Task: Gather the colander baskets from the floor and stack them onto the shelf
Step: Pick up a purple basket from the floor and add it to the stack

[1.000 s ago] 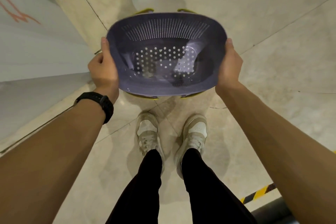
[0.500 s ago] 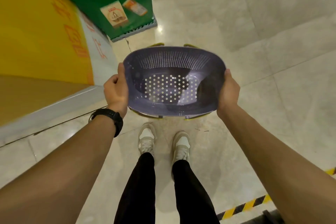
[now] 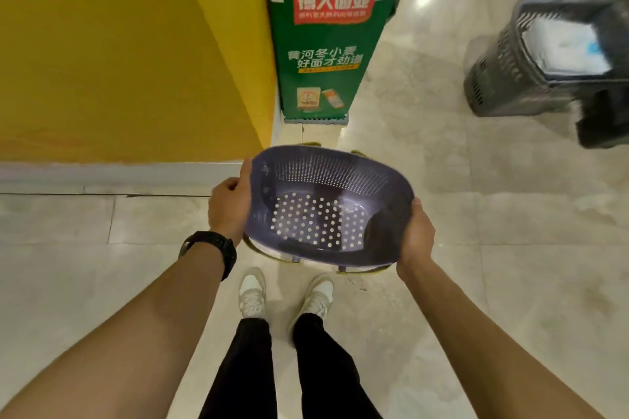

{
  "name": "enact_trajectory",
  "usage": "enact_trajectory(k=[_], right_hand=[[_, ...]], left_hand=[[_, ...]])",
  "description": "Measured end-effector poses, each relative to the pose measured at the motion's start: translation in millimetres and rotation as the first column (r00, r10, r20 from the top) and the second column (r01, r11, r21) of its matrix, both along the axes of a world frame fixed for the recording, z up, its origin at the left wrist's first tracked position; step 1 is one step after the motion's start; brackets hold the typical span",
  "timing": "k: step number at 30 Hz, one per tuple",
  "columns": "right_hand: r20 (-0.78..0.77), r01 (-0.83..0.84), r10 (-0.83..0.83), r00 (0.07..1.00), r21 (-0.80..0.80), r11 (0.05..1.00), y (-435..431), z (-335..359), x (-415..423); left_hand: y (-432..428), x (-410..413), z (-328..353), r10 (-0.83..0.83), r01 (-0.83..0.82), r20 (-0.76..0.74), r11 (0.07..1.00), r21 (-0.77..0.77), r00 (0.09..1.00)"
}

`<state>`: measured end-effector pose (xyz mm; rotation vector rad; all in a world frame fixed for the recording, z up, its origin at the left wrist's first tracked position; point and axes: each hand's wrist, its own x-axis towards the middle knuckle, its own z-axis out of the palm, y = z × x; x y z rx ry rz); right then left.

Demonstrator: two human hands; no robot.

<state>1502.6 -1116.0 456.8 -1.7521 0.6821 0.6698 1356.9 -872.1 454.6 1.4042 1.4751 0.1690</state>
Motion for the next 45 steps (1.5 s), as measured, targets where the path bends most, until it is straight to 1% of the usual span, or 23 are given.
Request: enact_trajectory(k=[3,7,9,12,16,19,22,28,31,34,37,41,45], right_hand=[[0.025,-0.114,0.114,0.993,-0.010,0.993,23.7,29.4,-26.4],[0.092,-0.258,0.260,0.961,-0.033,0.966,60.9,61.4,-73.2],[0.128,-0.341,0.348,0.929,-0.072,0.937,82.8,74.7,-102.4],[0.120,-0.467,0.482,0.868,-0.137,0.874,122.2,91.7,-151.6],[0.128,-0.601,0.607,0.785,-0.084,0.795,187.6,113.2,-222.9],[0.157,-0.710,0.701,0.695,-0.003,0.704,244.2,125.9,-273.6],[0.197,-0.820,0.805,0.560,-0.004,0.572,301.8,137.9,-319.0],[0.188,-0.927,0.909,0.373,0.027,0.375,412.4,147.2,-393.3],[0.196,-0.961,0.941,0.276,0.056,0.270,471.3,148.2,-426.4],[0.172,-0.990,0.977,0.126,0.082,0.113,526.2,149.0,-458.2],[0.207,-0.998,0.978,0.005,0.063,-0.009,575.9,159.0,-488.1],[0.221,-0.991,0.969,-0.111,0.054,-0.125,628.0,174.3,-544.7],[0.213,-0.970,0.953,-0.214,0.065,-0.232,668.6,180.7,-617.0]], left_hand=[[7.4,-46.6,26.3,0.104,-0.105,0.017,0.994,0.015,0.994],[16.7,-123.2,51.6,0.246,-0.247,0.035,0.969,0.010,0.969],[22.5,-166.6,63.3,0.309,-0.309,0.041,0.951,-0.003,0.950],[32.5,-236.8,85.0,0.387,-0.387,0.031,0.922,-0.004,0.922],[52.7,-330.6,113.6,0.521,-0.523,0.056,0.852,0.022,0.852],[69.3,-393.4,135.3,0.632,-0.634,0.052,0.770,0.074,0.773],[84.7,-445.0,151.3,0.720,-0.720,0.046,0.687,0.096,0.693],[129.6,-520.6,169.0,0.860,-0.852,0.011,0.503,0.142,0.510],[156.4,-548.1,176.5,0.906,-0.887,-0.027,0.419,0.192,0.422],[183.3,-573.4,182.2,0.941,-0.917,-0.002,0.330,0.225,0.338],[206.4,-598.1,185.9,0.969,-0.946,0.014,0.239,0.218,0.248],[223.9,-637.1,183.7,0.991,-0.972,0.035,0.119,0.204,0.129],[242.8,-683.7,174.4,0.999,-0.986,0.039,-0.027,0.167,-0.021]])
